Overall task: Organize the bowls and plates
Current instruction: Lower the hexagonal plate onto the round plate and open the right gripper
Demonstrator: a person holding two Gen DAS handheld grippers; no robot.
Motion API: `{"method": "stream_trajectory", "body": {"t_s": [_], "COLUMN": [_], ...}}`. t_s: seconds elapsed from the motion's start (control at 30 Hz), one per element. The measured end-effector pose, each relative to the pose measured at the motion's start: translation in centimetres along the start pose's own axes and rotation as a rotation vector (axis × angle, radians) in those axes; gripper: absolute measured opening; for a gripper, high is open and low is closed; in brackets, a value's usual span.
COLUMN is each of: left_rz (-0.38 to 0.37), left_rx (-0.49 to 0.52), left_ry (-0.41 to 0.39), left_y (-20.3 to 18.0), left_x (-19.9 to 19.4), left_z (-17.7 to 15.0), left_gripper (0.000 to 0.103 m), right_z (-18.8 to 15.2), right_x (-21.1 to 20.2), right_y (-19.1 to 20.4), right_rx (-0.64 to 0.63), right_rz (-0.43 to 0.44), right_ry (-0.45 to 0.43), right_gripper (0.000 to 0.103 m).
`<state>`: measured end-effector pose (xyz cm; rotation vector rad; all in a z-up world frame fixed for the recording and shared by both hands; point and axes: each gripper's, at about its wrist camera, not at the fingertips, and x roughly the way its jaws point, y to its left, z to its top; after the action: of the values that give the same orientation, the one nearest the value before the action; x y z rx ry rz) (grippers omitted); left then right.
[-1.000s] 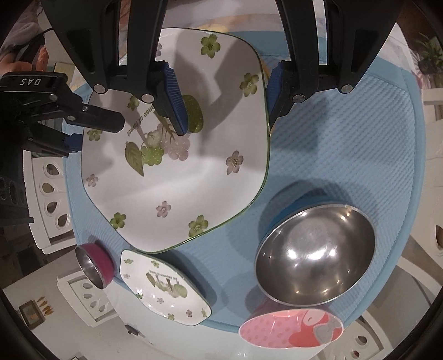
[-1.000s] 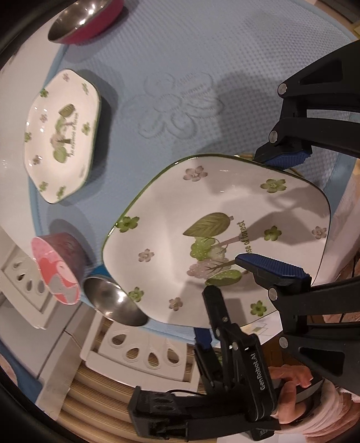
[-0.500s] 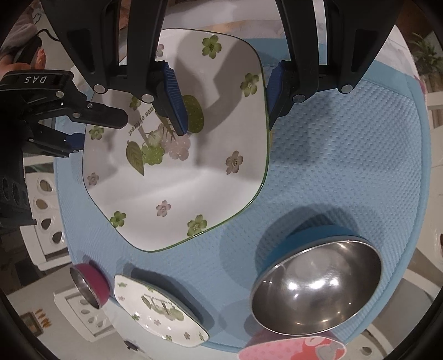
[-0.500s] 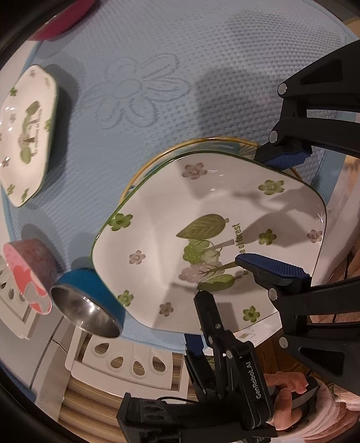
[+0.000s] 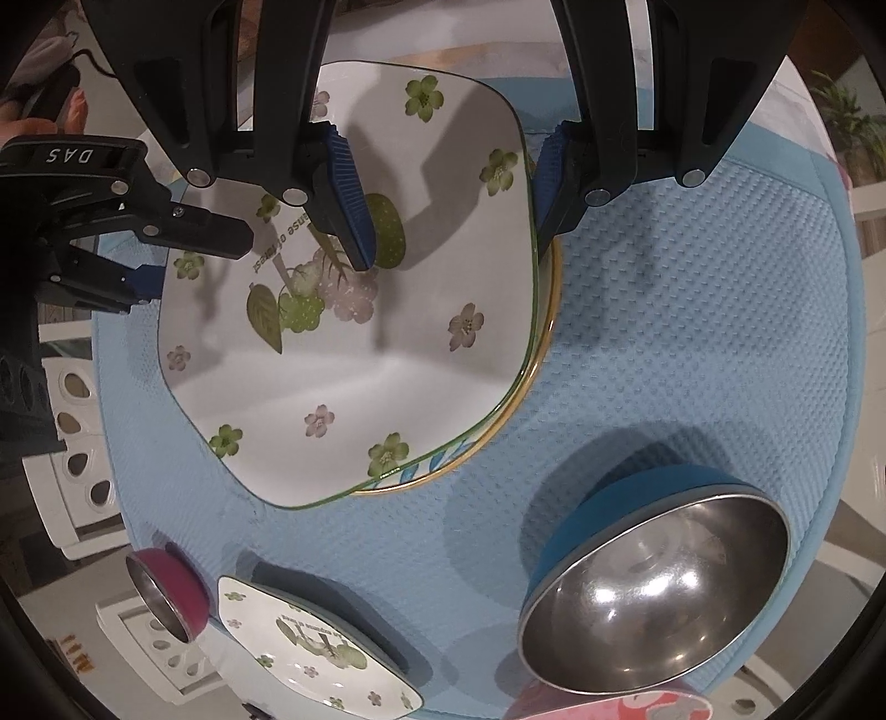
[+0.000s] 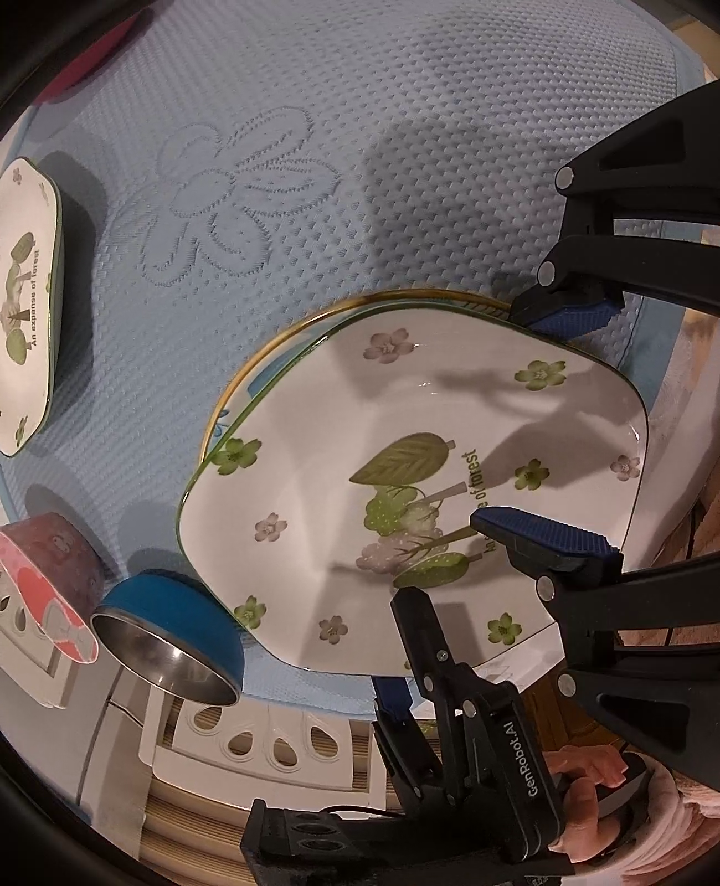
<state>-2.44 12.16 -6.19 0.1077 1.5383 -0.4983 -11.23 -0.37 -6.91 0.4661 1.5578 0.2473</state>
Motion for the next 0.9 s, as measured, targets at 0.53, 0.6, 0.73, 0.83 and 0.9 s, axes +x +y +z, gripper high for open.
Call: {"method": "stream_trajectory", "body": {"t_s": [0.53, 0.6, 0.73, 0.83, 0.9], "left_rz": [0.031, 0.058, 0.084, 0.112, 0.127], "left_rx": [-0.037, -0.021, -0.008, 0.008, 0.013], "left_ry": [0.024, 0.027, 0.030, 0.032, 0.030], "left_y": [0.3, -0.2, -0.9, -1.4, -1.6], "left_x": [0.0, 0.0, 0.1, 0.1, 0.0], "left_z": [0.2, 0.3, 0.5, 0.2, 0.2], "left_gripper": [0.051, 0.051, 0.051, 0.051, 0.051], "right_z": [0.1, 0.1, -0.1, -0.2, -0.4], "right_x": [-1.9, -1.8, -2.1, -2.4, -2.6], "right_y": [-1.7, -1.7, -1.8, -2.0, -2.2], "right_rx": [0.063, 0.063, 0.071, 0.073, 0.070], "right_rz": [0.019, 0.018, 0.020, 0.021, 0.021], "right_ry": [-0.027, -0.027, -0.028, -0.031, -0.030], "right_gripper": [0.055, 0.055, 0.055, 0.055, 0.055]}}
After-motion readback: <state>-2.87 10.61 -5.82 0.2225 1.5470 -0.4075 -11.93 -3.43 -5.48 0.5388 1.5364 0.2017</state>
